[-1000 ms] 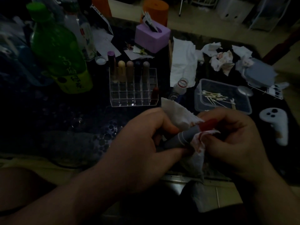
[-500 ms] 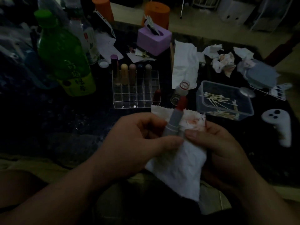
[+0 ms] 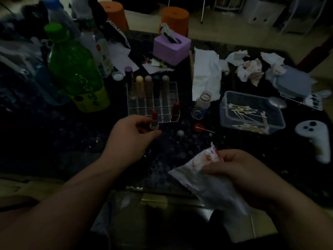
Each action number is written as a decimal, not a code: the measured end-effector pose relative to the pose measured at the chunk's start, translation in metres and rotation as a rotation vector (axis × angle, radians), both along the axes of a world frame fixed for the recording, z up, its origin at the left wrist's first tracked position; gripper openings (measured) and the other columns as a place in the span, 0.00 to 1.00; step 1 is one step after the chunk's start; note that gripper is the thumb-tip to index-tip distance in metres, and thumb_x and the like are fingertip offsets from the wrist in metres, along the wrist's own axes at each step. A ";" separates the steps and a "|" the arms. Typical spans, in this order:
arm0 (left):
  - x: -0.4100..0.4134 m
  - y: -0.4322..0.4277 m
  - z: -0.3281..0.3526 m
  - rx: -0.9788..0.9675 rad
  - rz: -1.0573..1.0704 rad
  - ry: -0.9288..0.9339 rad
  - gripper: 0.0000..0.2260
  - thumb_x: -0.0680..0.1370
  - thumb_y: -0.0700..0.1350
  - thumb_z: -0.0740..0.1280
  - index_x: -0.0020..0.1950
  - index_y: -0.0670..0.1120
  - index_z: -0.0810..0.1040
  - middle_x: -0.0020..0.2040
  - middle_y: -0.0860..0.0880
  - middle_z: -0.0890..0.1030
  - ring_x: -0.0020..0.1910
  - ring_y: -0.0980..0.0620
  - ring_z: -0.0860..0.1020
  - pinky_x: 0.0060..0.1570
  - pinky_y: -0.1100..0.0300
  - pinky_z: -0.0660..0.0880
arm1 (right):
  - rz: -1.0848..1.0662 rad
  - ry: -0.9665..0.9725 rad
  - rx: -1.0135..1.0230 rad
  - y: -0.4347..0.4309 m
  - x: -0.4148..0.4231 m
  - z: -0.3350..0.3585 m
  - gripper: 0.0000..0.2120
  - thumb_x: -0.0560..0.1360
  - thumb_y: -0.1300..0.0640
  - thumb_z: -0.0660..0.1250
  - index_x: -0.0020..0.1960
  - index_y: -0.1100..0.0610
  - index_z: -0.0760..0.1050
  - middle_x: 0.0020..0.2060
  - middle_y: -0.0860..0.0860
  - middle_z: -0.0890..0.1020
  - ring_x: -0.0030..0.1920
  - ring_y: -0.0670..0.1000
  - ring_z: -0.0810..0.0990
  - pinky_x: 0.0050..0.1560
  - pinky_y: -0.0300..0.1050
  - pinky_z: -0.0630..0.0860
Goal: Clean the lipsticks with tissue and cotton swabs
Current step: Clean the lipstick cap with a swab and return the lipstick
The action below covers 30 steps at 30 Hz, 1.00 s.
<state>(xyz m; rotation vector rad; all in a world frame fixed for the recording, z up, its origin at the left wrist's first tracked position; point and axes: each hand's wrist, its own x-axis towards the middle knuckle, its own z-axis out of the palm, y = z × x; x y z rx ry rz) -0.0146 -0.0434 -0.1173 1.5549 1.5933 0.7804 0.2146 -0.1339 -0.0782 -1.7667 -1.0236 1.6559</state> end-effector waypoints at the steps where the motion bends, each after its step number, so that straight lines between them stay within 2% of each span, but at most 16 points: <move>1: 0.003 0.002 -0.005 0.009 -0.002 0.016 0.11 0.71 0.47 0.79 0.52 0.50 0.85 0.43 0.56 0.84 0.42 0.60 0.82 0.46 0.63 0.78 | -0.001 0.000 -0.013 0.000 0.001 -0.001 0.06 0.74 0.61 0.70 0.46 0.62 0.84 0.45 0.65 0.85 0.51 0.71 0.81 0.57 0.66 0.76; 7: 0.012 0.015 -0.022 0.019 -0.073 0.125 0.11 0.73 0.47 0.77 0.54 0.50 0.84 0.47 0.55 0.84 0.45 0.60 0.80 0.48 0.65 0.76 | -0.091 -0.025 -0.004 0.004 0.004 0.000 0.06 0.75 0.63 0.69 0.47 0.61 0.85 0.44 0.59 0.86 0.47 0.59 0.86 0.58 0.60 0.79; 11: 0.014 0.018 -0.030 0.026 -0.052 0.146 0.13 0.73 0.47 0.77 0.57 0.49 0.84 0.46 0.54 0.84 0.44 0.59 0.81 0.50 0.59 0.80 | -0.060 -0.115 0.035 0.009 0.009 -0.008 0.06 0.76 0.60 0.69 0.45 0.59 0.85 0.42 0.56 0.87 0.45 0.57 0.86 0.55 0.59 0.81; 14: 0.014 0.018 -0.033 0.034 -0.042 0.164 0.14 0.73 0.48 0.76 0.58 0.49 0.83 0.45 0.56 0.81 0.43 0.63 0.79 0.43 0.69 0.74 | 0.028 -0.332 0.162 0.016 0.012 -0.017 0.08 0.76 0.55 0.70 0.42 0.58 0.84 0.37 0.53 0.86 0.40 0.50 0.85 0.45 0.47 0.80; 17: 0.014 0.017 -0.034 0.026 -0.037 0.180 0.14 0.74 0.49 0.76 0.58 0.49 0.83 0.45 0.56 0.81 0.42 0.65 0.77 0.41 0.72 0.69 | 0.132 -0.453 0.273 0.023 0.010 -0.022 0.13 0.74 0.50 0.71 0.37 0.59 0.81 0.31 0.54 0.81 0.31 0.44 0.75 0.32 0.38 0.70; 21: 0.015 0.017 -0.036 0.039 -0.043 0.211 0.13 0.74 0.49 0.76 0.57 0.49 0.83 0.43 0.57 0.79 0.39 0.67 0.75 0.37 0.77 0.66 | 0.202 -0.522 0.337 0.030 0.007 -0.029 0.17 0.74 0.50 0.71 0.37 0.64 0.77 0.28 0.55 0.75 0.29 0.44 0.70 0.30 0.40 0.66; 26: 0.015 0.017 -0.035 0.021 -0.046 0.226 0.14 0.72 0.51 0.78 0.54 0.49 0.83 0.45 0.53 0.82 0.41 0.62 0.78 0.41 0.70 0.74 | 0.197 -0.544 0.360 0.033 0.005 -0.029 0.15 0.74 0.51 0.71 0.37 0.62 0.79 0.31 0.58 0.78 0.29 0.44 0.71 0.31 0.39 0.67; 29: 0.011 0.016 -0.022 -0.108 -0.092 0.227 0.17 0.68 0.51 0.80 0.54 0.52 0.82 0.45 0.57 0.82 0.41 0.63 0.78 0.36 0.72 0.69 | 0.190 -0.526 0.339 0.033 0.006 -0.028 0.13 0.74 0.51 0.71 0.39 0.61 0.81 0.34 0.59 0.81 0.32 0.45 0.74 0.33 0.41 0.70; 30: 0.007 0.014 -0.015 -0.154 -0.105 0.256 0.15 0.68 0.51 0.80 0.52 0.53 0.82 0.42 0.58 0.82 0.38 0.65 0.77 0.34 0.71 0.69 | 0.184 -0.517 0.334 0.033 0.006 -0.027 0.12 0.74 0.51 0.71 0.40 0.61 0.81 0.36 0.59 0.82 0.33 0.45 0.75 0.33 0.40 0.70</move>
